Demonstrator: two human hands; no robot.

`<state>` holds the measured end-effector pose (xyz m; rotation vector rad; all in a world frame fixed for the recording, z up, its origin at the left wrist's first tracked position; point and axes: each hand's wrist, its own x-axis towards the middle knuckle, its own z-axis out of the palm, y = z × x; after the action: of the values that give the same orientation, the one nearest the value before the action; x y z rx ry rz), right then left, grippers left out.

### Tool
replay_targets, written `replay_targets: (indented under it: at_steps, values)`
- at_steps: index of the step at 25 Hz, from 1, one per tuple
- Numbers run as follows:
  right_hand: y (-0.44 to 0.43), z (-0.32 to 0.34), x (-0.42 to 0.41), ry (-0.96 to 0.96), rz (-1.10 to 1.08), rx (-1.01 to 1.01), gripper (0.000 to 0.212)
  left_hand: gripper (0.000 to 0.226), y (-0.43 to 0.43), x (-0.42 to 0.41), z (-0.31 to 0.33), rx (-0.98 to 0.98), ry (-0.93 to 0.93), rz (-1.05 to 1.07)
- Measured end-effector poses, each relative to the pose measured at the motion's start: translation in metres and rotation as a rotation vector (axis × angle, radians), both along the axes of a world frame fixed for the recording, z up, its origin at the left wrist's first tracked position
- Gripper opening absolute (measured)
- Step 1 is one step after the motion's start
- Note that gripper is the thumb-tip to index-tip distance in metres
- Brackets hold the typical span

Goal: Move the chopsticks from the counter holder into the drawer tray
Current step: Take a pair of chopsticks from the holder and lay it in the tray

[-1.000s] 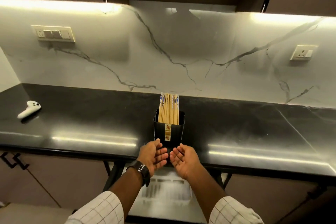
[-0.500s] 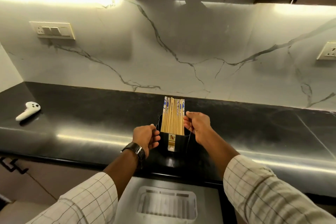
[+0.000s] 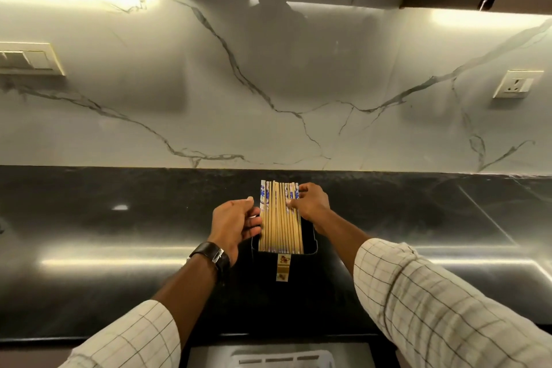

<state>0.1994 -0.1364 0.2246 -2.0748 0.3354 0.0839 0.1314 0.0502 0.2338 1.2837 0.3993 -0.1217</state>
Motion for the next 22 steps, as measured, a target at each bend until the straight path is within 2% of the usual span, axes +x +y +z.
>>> replay_targets:
  at_steps: [3, 5, 7, 10, 12, 16, 19, 22]
  values:
    - [0.003, -0.011, 0.011, 0.002, -0.076, 0.009, 0.016, 0.018, -0.003, 0.007, -0.008, -0.021, 0.002, -0.022]
    - [0.002, -0.018, 0.014, -0.031, -0.102, -0.008, 0.009, 0.017, -0.004, 0.008, -0.013, -0.033, 0.002, -0.022]
    - [0.003, -0.022, 0.016, -0.066, -0.105, -0.025, 0.008, 0.018, -0.004, 0.010, -0.016, -0.041, 0.004, -0.016]
    - [0.004, -0.021, 0.015, -0.111, -0.082, -0.073, 0.017, 0.017, -0.007, 0.011, -0.018, -0.056, 0.006, 0.000]
    - [0.003, -0.018, 0.013, -0.133, -0.072, -0.078, 0.007, 0.017, -0.012, 0.012, -0.017, -0.058, -0.001, 0.009]
    - [-0.003, -0.007, 0.000, -0.231, -0.101, -0.073, 0.013, 0.016, -0.023, 0.008, -0.013, -0.023, -0.066, 0.001]
    - [-0.004, 0.011, -0.016, -0.381, -0.092, -0.083, 0.012, 0.016, -0.032, 0.003, -0.007, 0.128, -0.179, -0.052]
    - [-0.002, 0.043, -0.040, -0.557, -0.013, 0.059, 0.012, 0.031, -0.048, -0.002, 0.008, 0.390, -0.401, -0.210]
